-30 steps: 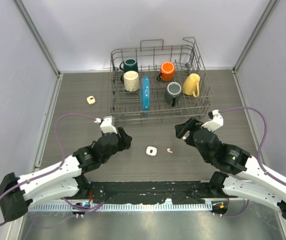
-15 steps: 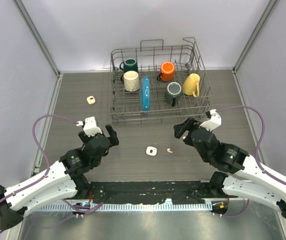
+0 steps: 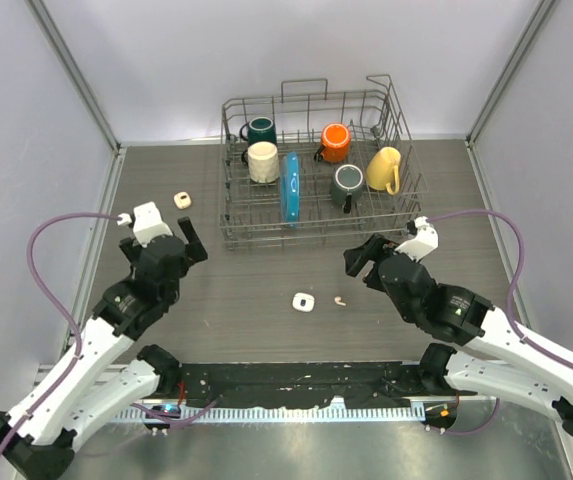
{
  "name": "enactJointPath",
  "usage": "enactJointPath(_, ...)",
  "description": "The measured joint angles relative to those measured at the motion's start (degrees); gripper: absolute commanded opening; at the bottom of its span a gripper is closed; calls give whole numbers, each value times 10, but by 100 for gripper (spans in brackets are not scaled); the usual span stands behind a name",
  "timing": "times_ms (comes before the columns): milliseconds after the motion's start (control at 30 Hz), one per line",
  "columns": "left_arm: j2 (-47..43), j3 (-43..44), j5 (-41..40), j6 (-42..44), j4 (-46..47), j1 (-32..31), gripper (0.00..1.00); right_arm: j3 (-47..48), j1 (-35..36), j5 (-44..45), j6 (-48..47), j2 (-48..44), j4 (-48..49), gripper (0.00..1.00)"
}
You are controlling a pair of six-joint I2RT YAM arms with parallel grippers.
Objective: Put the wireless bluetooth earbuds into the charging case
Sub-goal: Pick up the charging case at the center of the board.
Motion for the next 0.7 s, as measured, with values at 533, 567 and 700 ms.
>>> enactJointPath(533, 239, 167, 245, 37, -26, 345, 100, 0, 0, 0, -13, -41, -9, 84)
enactJointPath(567, 257, 182, 240, 31, -36, 345, 100, 0, 0, 1, -13, -44, -12, 84)
enactJointPath(700, 318, 241, 225, 23, -85, 345, 100, 0, 0, 2, -14, -56, -21, 84)
